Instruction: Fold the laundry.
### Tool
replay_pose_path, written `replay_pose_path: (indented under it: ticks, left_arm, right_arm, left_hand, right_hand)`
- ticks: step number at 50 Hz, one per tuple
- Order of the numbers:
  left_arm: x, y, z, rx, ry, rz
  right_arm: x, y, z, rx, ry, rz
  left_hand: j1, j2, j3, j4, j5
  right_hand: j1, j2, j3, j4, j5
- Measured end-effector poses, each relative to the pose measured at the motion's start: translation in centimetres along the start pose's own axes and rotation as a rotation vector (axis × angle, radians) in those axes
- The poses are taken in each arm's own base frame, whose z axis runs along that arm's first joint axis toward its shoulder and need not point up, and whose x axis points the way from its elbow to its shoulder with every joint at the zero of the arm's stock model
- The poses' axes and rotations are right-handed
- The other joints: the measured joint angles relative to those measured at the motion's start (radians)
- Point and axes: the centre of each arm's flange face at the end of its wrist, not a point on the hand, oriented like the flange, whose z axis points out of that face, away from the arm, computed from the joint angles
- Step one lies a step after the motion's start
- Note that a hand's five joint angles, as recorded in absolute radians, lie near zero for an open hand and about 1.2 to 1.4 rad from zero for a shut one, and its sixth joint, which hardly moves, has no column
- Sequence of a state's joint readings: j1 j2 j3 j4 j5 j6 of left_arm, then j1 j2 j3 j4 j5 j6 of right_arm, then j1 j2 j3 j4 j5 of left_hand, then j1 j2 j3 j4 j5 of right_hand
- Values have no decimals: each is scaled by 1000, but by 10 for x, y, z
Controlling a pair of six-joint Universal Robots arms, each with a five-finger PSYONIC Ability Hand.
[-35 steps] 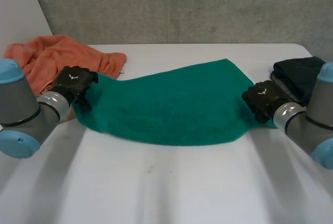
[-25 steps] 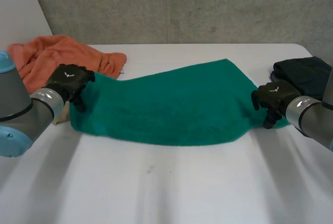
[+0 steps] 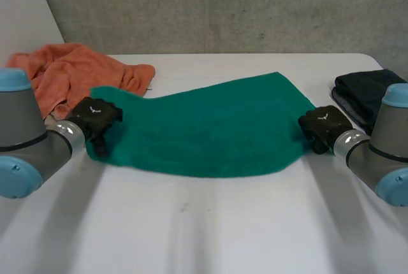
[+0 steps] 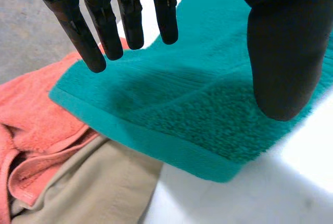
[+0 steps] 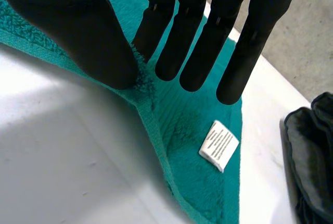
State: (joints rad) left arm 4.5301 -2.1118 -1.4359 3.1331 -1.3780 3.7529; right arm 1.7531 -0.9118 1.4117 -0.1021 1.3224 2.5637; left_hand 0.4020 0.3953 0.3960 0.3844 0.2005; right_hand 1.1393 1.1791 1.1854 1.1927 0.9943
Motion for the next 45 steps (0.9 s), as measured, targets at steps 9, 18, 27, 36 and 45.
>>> replay_pose_path:
  ticks: [9, 18, 27, 36, 45]
  left_arm:
    - [7, 9, 4, -39, 18, 62]
    - [11, 13, 13, -51, 43, 82]
    - [-13, -51, -48, 53, 5, -51]
    - [-35, -101, -96, 242, -37, -191]
    - [-40, -71, -19, 112, -96, -228]
  right_arm:
    - [-2, -6, -8, 28, -24, -2]
    - [-6, -6, -13, 14, -46, -6]
    - [24, -46, -58, 3, 6, -64]
    - [40, -110, -101, 146, 58, -32]
    - [13, -116, -53, 229, 43, 82]
  left_hand:
    - [55, 65, 66, 79, 94]
    - [766, 797, 791, 810, 781]
    - [766, 798, 792, 813, 781]
    - [766, 799, 792, 813, 781]
    - [766, 799, 792, 813, 781]
  right_hand:
    - [0, 0, 0, 0, 0]
    - [0, 0, 0, 1, 0]
    - [0, 0, 2, 2, 0]
    - [0, 0, 4, 3, 9]
    - [0, 0, 4, 4, 9]
